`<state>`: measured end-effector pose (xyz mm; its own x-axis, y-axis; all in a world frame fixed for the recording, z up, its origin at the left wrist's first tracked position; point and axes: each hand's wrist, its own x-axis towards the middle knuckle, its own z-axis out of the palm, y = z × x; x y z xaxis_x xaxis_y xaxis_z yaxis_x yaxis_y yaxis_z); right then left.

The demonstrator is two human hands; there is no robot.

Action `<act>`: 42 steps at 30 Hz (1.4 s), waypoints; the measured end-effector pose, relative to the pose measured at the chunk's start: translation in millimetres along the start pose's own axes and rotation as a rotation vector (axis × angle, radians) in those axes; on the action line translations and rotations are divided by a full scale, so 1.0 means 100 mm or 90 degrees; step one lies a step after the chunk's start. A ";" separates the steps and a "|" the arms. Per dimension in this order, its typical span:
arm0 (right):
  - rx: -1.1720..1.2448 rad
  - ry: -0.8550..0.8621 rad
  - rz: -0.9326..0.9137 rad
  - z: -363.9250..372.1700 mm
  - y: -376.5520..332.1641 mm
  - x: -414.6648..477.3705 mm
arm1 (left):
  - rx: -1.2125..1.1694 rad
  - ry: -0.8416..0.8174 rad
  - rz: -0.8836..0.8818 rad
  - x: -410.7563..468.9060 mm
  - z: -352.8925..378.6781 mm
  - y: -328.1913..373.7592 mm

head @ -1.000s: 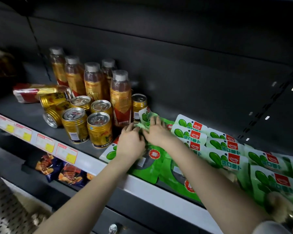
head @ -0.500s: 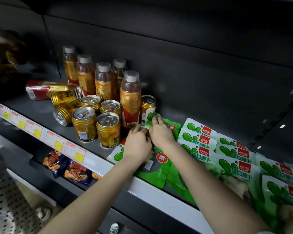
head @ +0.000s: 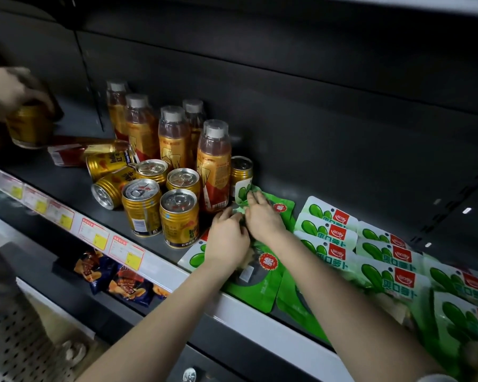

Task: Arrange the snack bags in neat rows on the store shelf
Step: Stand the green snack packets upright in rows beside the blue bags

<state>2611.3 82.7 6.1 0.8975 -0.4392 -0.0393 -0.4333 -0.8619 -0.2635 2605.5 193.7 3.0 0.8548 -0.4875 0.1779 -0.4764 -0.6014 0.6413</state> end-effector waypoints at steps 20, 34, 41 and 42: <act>0.589 0.230 -0.046 -0.70 0.59 -0.95 | -0.468 -0.068 0.002 0.15 -0.23 0.42; 0.635 0.193 -0.059 -0.64 0.56 -1.31 | -0.428 0.108 0.179 -0.20 -0.22 0.75; 0.859 0.284 0.074 -0.53 0.56 -1.15 | -0.266 -0.028 0.308 -0.40 -0.20 0.63; 0.864 0.278 0.080 -0.50 0.60 -1.12 | -0.273 -0.009 0.283 -0.39 -0.23 0.59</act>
<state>2480.7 67.9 42.8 0.6554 -0.7489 0.0981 0.1292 -0.0169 -0.9915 2549.1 191.8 50.9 0.5896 -0.6432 0.4886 -0.6588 -0.0330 0.7516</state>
